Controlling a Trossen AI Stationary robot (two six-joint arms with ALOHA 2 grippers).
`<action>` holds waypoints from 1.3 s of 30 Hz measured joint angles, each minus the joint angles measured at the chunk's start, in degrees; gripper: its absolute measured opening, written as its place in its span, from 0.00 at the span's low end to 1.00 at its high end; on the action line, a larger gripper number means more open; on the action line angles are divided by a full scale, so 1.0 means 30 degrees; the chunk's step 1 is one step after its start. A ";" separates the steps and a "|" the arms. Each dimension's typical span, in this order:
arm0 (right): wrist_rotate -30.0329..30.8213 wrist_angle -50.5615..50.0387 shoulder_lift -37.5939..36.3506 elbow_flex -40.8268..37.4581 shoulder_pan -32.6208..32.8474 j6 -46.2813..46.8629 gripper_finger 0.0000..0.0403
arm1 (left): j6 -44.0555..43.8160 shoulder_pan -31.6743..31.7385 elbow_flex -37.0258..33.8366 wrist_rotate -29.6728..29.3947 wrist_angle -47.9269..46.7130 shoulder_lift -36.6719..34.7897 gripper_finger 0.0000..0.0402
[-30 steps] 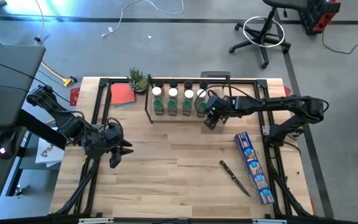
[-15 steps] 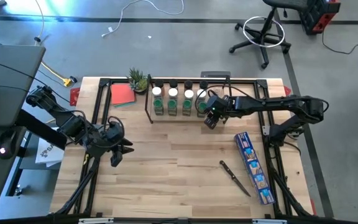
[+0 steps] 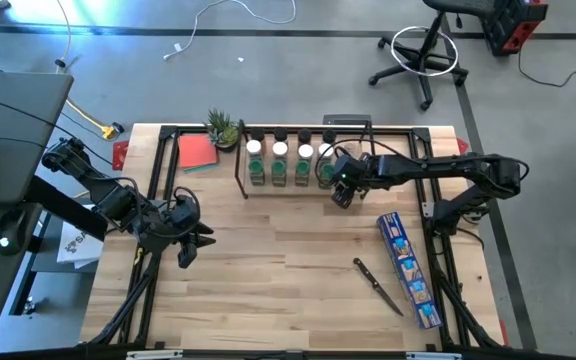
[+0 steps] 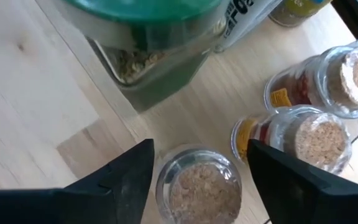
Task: Shelf spices
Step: Put the transparent seasoning bottle on the shelf aligned with the other transparent seasoning bottle
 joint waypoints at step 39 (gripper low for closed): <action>-0.3208 -0.5384 -0.1071 0.2108 0.2895 0.0544 0.22 | 0.0330 0.0000 0.0007 -0.0259 0.0719 -0.0007 0.34</action>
